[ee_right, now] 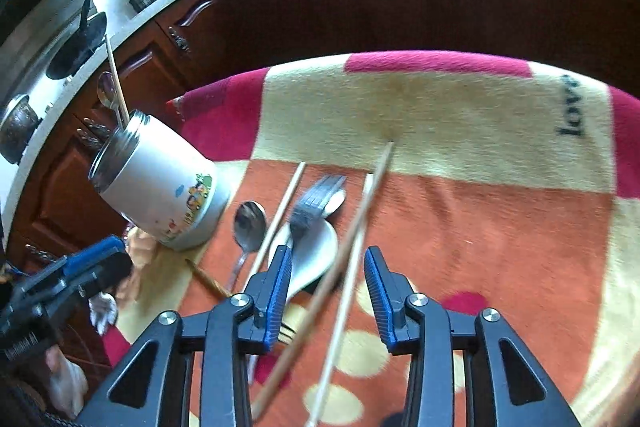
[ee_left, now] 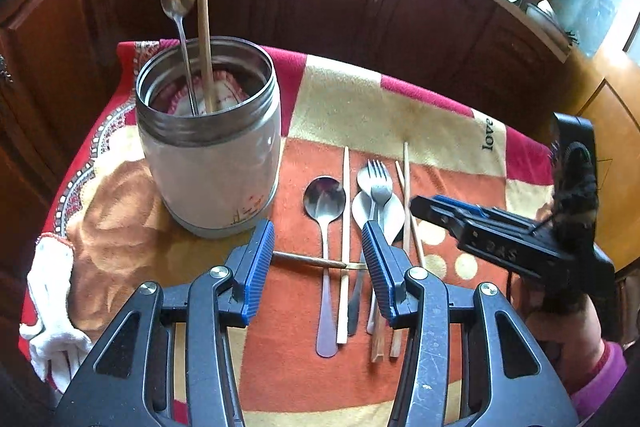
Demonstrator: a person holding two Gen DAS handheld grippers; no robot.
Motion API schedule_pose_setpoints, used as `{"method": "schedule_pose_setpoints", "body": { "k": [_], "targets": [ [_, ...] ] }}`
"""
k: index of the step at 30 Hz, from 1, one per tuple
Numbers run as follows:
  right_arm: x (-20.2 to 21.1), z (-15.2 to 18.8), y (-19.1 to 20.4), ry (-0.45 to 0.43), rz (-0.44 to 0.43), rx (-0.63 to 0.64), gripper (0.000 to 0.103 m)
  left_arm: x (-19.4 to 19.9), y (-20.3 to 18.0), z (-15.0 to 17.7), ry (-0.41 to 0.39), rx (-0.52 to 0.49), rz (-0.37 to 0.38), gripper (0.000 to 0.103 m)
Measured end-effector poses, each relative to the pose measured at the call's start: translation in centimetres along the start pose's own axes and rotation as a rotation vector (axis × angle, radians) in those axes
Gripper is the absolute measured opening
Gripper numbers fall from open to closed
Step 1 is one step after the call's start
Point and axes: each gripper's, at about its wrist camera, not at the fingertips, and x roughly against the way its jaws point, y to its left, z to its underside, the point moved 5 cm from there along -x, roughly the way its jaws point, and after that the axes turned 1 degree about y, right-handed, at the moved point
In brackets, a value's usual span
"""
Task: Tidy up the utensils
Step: 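Lower the right tool onto another wooden chopstick and close on it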
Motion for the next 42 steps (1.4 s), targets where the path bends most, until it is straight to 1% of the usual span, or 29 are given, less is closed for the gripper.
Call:
{"method": "schedule_pose_setpoints", "body": {
  "k": [5, 9, 10, 12, 14, 15, 17, 21, 23, 25, 29, 30, 32, 35, 38, 40, 42],
  "targets": [
    [-2.3, -0.9, 0.1, 0.038, -0.023, -0.017, 0.036, -0.7, 0.2, 0.2, 0.018, 0.001, 0.003, 0.045],
    [-3.3, -1.7, 0.3, 0.036, -0.049, -0.019, 0.035, -1.4, 0.4, 0.3, 0.025, 0.006, 0.0, 0.045],
    [-3.5, -1.8, 0.4, 0.04, -0.053, -0.019, 0.032, -1.5, 0.5, 0.3, 0.028, 0.009, 0.0, 0.045],
    [-4.1, -2.1, 0.6, 0.042, -0.042, 0.001, 0.029, -1.7, 0.5, 0.4, 0.031, 0.014, 0.001, 0.045],
    [-4.5, -2.4, 0.8, 0.038, -0.03, 0.018, 0.019, -1.9, 0.5, 0.3, 0.032, 0.015, 0.0, 0.045],
    [-4.5, -2.4, 0.8, 0.037, -0.035, 0.018, 0.012, -2.0, 0.5, 0.4, 0.032, 0.015, 0.001, 0.045],
    [-4.5, -2.4, 0.7, 0.028, -0.062, 0.008, 0.009, -2.1, 0.5, 0.3, 0.033, 0.015, 0.002, 0.045],
    [-3.3, -1.8, 0.4, 0.005, -0.064, 0.022, 0.0, -2.4, 0.4, 0.4, 0.039, 0.016, 0.005, 0.045],
    [-2.1, -1.4, 0.2, -0.014, -0.08, 0.017, 0.0, -2.4, 0.1, 0.5, 0.038, 0.013, 0.006, 0.045],
    [-1.1, -1.0, -0.3, -0.027, -0.077, 0.014, 0.0, -2.5, -0.1, 0.5, 0.039, 0.01, 0.008, 0.045],
    [-0.1, -0.4, -2.2, -0.021, -0.075, -0.05, 0.0, -2.5, -0.7, 0.5, 0.04, 0.012, 0.017, 0.045],
    [-0.2, -0.4, -2.6, -0.009, -0.072, -0.064, 0.001, -2.5, -0.9, 0.6, 0.039, 0.007, 0.018, 0.045],
    [-1.1, -0.3, -3.3, 0.035, -0.04, -0.075, 0.002, -2.5, -1.3, 0.7, 0.041, -0.004, 0.02, 0.045],
    [-1.9, -0.6, -3.4, 0.049, -0.027, -0.067, 0.003, -2.6, -1.4, 0.9, 0.048, -0.006, 0.021, 0.045],
    [-2.7, -1.7, -3.7, 0.048, -0.043, -0.109, 0.003, -2.8, -1.4, 0.9, 0.054, -0.004, 0.017, 0.045],
    [-3.2, -2.6, -3.8, 0.046, -0.044, -0.125, 0.007, -2.8, -1.2, 0.8, 0.054, -0.001, 0.014, 0.045],
    [-3.8, -3.3, -3.9, 0.048, -0.022, -0.127, 0.012, -2.8, -1.1, 0.8, 0.055, 0.002, 0.013, 0.045]
  ]
}}
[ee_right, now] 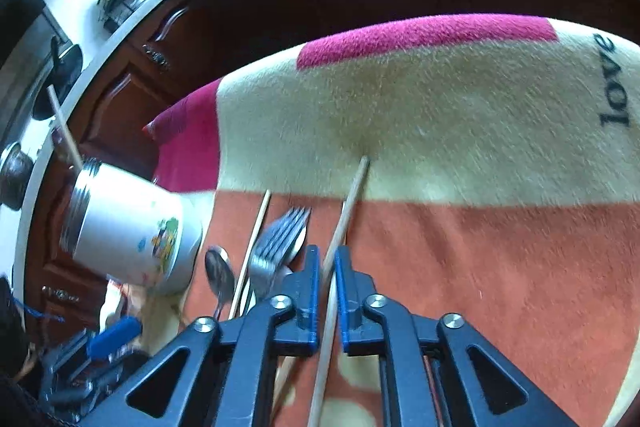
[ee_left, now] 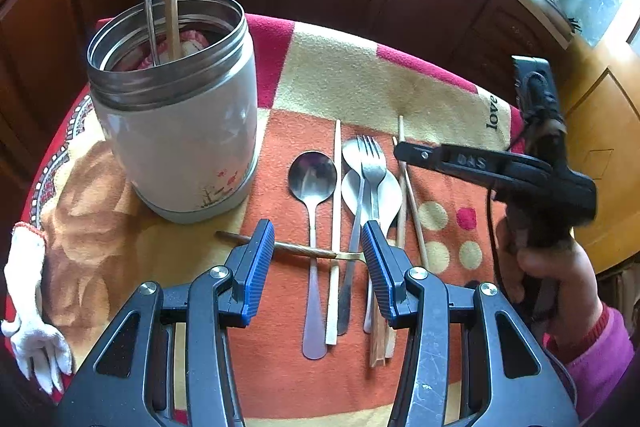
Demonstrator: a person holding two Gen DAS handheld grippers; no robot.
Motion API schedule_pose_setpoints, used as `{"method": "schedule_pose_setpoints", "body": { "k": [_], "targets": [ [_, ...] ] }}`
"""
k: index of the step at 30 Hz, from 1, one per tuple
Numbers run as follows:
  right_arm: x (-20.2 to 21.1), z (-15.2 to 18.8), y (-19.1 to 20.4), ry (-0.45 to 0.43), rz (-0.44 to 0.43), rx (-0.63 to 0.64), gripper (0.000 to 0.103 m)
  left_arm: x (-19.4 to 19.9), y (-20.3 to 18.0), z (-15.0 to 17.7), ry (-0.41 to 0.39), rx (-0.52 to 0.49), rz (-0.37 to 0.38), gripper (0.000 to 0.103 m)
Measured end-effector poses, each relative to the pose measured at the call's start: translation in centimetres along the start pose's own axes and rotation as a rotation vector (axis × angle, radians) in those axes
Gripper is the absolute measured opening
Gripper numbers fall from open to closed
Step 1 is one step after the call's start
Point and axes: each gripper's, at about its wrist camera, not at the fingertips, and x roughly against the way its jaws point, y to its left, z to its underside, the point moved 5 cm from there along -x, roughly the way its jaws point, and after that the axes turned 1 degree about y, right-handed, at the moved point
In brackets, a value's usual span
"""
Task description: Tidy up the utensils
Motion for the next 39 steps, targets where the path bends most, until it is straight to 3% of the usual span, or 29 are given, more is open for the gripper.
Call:
{"method": "schedule_pose_setpoints", "body": {
  "k": [5, 8, 15, 18, 24, 39],
  "targets": [
    [-0.5, -0.7, -0.2, -0.002, 0.024, -0.008, 0.014, -0.2, 0.1, 0.0, 0.004, 0.0, 0.002, 0.045],
    [0.3, -0.4, -0.4, -0.032, 0.021, -0.005, 0.009, -0.6, 0.2, 0.1, 0.012, 0.01, 0.0, 0.045],
    [5.2, 1.1, -2.2, -0.08, -0.063, -0.008, 0.009, -2.2, 0.2, -0.4, 0.016, 0.011, -0.044, 0.045],
    [6.3, 1.8, -3.5, -0.075, -0.039, -0.002, 0.009, -3.4, -0.5, -1.0, 0.023, -0.009, -0.067, 0.045],
    [6.2, 2.9, -4.6, -0.055, -0.07, -0.029, 0.009, -5.4, -1.1, -2.6, 0.035, -0.072, -0.12, 0.045],
    [5.2, 3.3, -3.8, -0.03, -0.087, 0.005, 0.009, -8.7, -1.8, -3.3, 0.101, -0.183, -0.104, 0.044]
  ]
}}
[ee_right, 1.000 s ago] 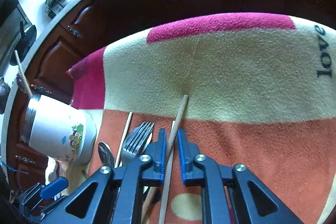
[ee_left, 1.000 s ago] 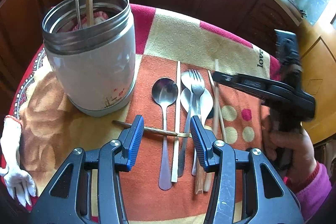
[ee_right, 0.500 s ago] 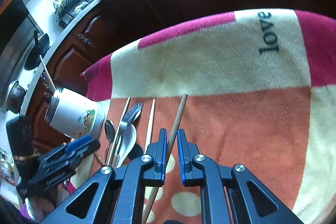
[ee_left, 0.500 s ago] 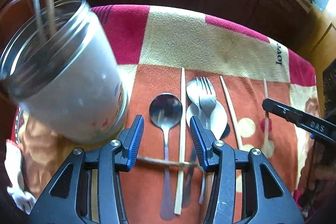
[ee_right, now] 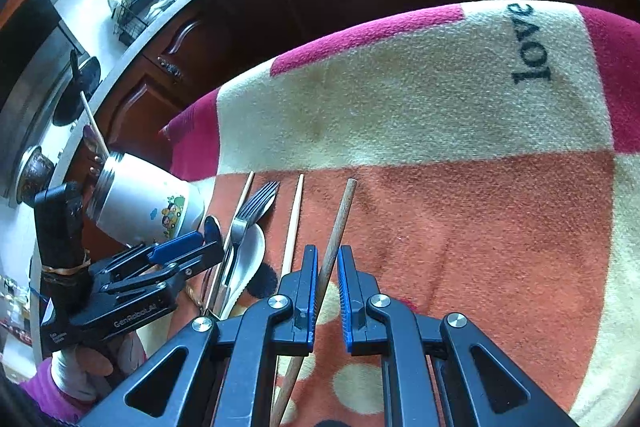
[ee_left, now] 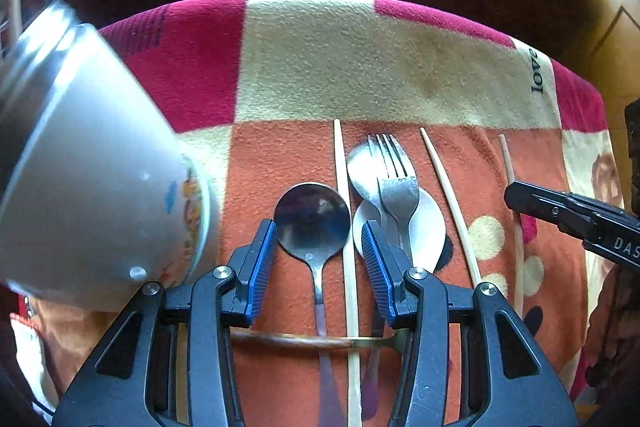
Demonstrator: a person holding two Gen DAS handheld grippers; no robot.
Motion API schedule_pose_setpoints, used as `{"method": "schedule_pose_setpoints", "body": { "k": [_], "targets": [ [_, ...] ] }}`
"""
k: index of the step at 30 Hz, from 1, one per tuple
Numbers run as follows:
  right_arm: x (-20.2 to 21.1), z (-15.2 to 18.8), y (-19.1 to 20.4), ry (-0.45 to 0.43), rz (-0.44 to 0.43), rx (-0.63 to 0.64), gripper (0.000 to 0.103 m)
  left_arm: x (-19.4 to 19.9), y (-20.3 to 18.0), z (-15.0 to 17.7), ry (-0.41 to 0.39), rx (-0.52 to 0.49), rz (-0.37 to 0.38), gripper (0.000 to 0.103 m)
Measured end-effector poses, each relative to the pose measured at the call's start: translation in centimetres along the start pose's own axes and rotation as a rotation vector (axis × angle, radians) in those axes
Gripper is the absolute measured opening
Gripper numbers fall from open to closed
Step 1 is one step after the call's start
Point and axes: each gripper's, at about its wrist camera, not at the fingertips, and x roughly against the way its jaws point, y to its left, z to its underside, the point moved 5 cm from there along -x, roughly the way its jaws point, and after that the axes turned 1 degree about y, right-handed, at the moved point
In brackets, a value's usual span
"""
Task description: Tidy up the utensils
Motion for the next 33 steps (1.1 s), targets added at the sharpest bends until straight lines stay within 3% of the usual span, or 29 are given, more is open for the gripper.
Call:
{"method": "schedule_pose_setpoints", "body": {
  "k": [8, 12, 13, 15, 17, 19, 24, 29, 30, 31, 33],
  "targets": [
    [-0.1, 0.1, 0.0, 0.008, -0.006, -0.003, 0.009, -1.1, 0.4, -1.1, -0.001, -0.006, 0.061, 0.041],
    [-0.1, 0.2, -0.1, 0.003, -0.004, 0.001, 0.009, -0.8, 1.3, -1.0, -0.004, 0.006, 0.086, 0.035],
    [0.0, 0.2, 0.0, -0.001, -0.003, 0.003, 0.009, -0.7, 1.5, -1.0, -0.008, 0.014, 0.099, 0.022],
    [0.2, 0.2, 0.1, -0.014, 0.002, 0.004, 0.009, -0.2, 1.4, -0.7, -0.024, 0.02, 0.136, 0.011],
    [0.4, 0.3, 0.2, -0.025, 0.003, 0.007, 0.009, 0.4, 1.1, -0.7, -0.025, 0.003, 0.128, 0.008],
    [0.7, 0.3, 0.4, -0.035, 0.007, 0.013, 0.009, 0.5, 0.9, -0.3, -0.013, 0.003, 0.166, 0.001],
    [0.8, 0.5, 0.8, -0.039, 0.011, 0.035, 0.009, 0.2, 1.0, 0.6, -0.007, 0.002, 0.172, 0.0],
    [0.2, 0.5, 0.1, -0.01, 0.005, -0.005, 0.009, 1.2, 0.6, 0.1, -0.043, 0.027, 0.116, 0.003],
    [0.0, 0.5, -0.1, 0.003, -0.002, -0.018, 0.009, 1.4, 0.6, -0.2, -0.05, 0.028, 0.104, 0.011],
    [-0.2, 0.5, -0.2, 0.012, -0.006, -0.025, 0.009, 1.4, 0.6, -0.4, -0.054, 0.027, 0.091, 0.029],
    [-0.4, 0.5, -0.5, 0.021, -0.007, -0.038, 0.009, 1.3, 0.7, -0.8, -0.064, 0.03, 0.07, 0.043]
  ]
}}
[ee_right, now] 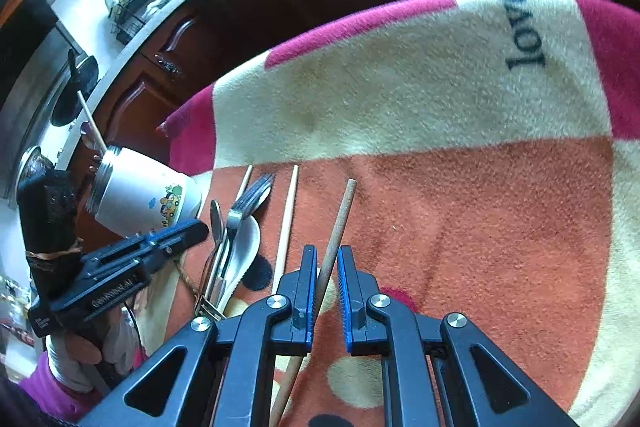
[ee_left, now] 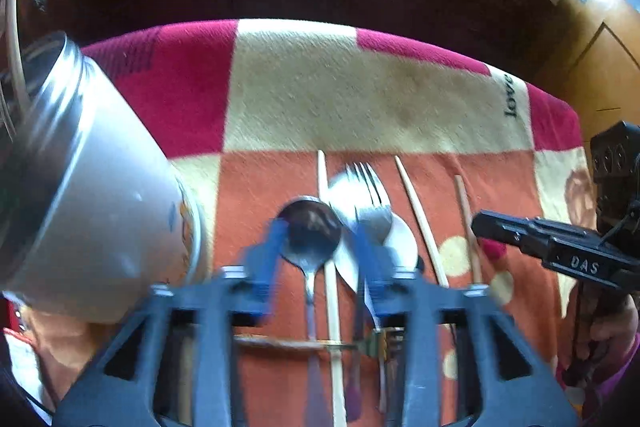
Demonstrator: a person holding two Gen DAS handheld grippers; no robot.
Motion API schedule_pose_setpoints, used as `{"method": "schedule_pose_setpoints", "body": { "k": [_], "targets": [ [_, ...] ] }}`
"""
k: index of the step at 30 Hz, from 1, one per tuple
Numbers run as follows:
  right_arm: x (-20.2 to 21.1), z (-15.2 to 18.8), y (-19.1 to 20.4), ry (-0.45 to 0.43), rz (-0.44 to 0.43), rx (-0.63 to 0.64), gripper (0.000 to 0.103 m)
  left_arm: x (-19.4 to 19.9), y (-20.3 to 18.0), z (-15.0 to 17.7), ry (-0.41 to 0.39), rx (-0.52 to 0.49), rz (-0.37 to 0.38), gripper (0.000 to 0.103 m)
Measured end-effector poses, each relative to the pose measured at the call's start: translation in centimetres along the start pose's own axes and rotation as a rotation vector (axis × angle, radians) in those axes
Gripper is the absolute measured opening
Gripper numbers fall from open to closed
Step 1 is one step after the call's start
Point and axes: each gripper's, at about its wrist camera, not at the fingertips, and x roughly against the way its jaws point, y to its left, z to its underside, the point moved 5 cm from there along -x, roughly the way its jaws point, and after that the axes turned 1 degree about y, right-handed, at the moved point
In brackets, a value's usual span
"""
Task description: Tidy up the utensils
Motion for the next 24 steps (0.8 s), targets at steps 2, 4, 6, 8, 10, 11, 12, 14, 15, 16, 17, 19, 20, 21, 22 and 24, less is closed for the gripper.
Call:
{"method": "schedule_pose_setpoints", "body": {
  "k": [2, 4, 6, 8, 10, 11, 12, 14, 15, 16, 17, 19, 20, 21, 22, 24],
  "targets": [
    [0.0, 0.1, 0.0, -0.003, 0.004, 0.003, 0.009, -0.6, -0.2, -0.2, 0.011, -0.011, -0.017, 0.043],
    [-0.1, 0.2, -0.1, 0.0, 0.002, 0.009, 0.009, -1.3, -0.5, -0.2, 0.021, -0.031, -0.049, 0.044],
    [-0.2, 0.2, -0.2, 0.003, 0.005, 0.015, 0.009, -1.7, -0.6, -0.5, 0.013, -0.022, -0.032, 0.045],
    [-0.3, 0.2, -0.3, 0.004, 0.003, 0.021, 0.009, -1.9, -0.6, -0.9, 0.019, -0.009, -0.02, 0.045],
    [-0.5, 0.2, -0.2, 0.006, -0.006, 0.024, 0.011, -2.0, -0.6, -1.0, 0.023, -0.007, -0.008, 0.045],
    [-0.6, 0.2, -0.1, 0.006, -0.009, 0.025, 0.012, -2.0, -0.6, -1.0, 0.027, -0.005, 0.0, 0.045],
    [-0.7, 0.1, 0.0, 0.007, -0.012, 0.031, 0.013, -2.0, -0.5, -0.9, 0.032, 0.0, 0.014, 0.045],
    [-0.7, 0.1, 0.3, 0.007, -0.011, 0.049, 0.013, -1.9, -0.1, -0.6, 0.042, 0.016, 0.05, 0.045],
    [-0.7, 0.2, 0.4, 0.003, -0.011, 0.058, 0.013, -2.0, 0.1, -0.4, 0.051, 0.03, 0.077, 0.043],
    [-0.7, 0.3, 0.4, -0.003, -0.015, 0.061, 0.013, -1.9, 0.3, -0.2, 0.056, 0.044, 0.105, 0.033],
    [-0.7, 0.3, 0.5, -0.006, -0.024, 0.061, 0.013, -1.7, 0.2, -0.1, 0.056, 0.047, 0.131, 0.025],
    [-0.6, 0.6, 0.6, -0.023, -0.022, 0.069, 0.012, -1.2, -0.4, 0.2, 0.055, 0.008, 0.117, 0.005],
    [-0.6, 0.7, 0.8, -0.026, -0.015, 0.082, 0.011, -1.2, -0.7, 0.5, 0.059, -0.02, 0.095, 0.004],
    [-0.6, 0.9, 1.0, -0.029, -0.008, 0.1, 0.008, -1.2, -0.9, 0.9, 0.056, -0.037, 0.091, 0.004],
    [-0.5, 1.0, 1.3, -0.033, 0.001, 0.118, 0.007, -1.2, -0.9, 1.1, 0.054, -0.038, 0.09, 0.004],
    [-0.4, 1.2, 1.9, -0.04, 0.015, 0.149, 0.006, -0.9, -0.4, 1.4, 0.057, -0.015, 0.091, 0.003]
  ]
}}
